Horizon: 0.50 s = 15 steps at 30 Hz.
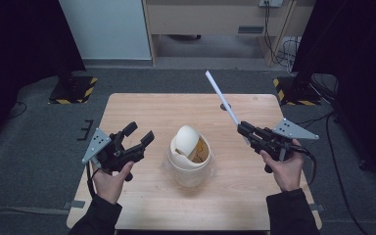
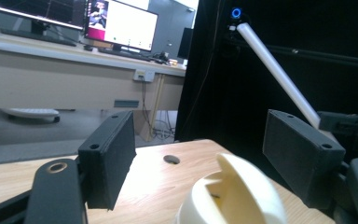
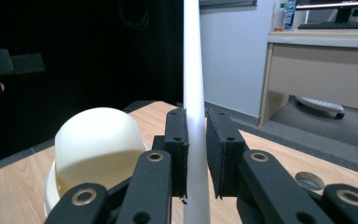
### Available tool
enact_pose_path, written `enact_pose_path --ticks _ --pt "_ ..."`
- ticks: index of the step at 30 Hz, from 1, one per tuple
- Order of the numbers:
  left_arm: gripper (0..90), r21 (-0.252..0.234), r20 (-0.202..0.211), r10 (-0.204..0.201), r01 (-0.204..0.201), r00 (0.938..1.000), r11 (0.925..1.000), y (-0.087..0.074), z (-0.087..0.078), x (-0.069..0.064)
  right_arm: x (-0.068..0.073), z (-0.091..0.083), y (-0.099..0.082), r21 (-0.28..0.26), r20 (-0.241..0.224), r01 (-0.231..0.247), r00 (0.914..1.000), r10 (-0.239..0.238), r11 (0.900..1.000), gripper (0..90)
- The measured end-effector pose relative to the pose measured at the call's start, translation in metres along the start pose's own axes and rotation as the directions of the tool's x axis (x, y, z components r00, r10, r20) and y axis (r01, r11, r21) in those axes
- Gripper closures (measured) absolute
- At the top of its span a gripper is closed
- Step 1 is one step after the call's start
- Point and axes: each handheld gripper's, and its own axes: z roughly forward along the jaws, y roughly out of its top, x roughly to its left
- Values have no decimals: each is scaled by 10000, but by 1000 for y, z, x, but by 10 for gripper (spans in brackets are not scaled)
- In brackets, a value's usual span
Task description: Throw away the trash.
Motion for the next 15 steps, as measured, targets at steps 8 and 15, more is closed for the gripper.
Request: enact_pose_path --ticks 8,15 --pt "250 -116 264 -94 97 9996 9999 6 7 -9 2 0 0 -110 -224 -85 9997 82 9999 791" --pt "251 -121 538 -120 127 9985 9998 9 22 -17 3 0 0 -145 -375 -144 9992 139 9998 792"
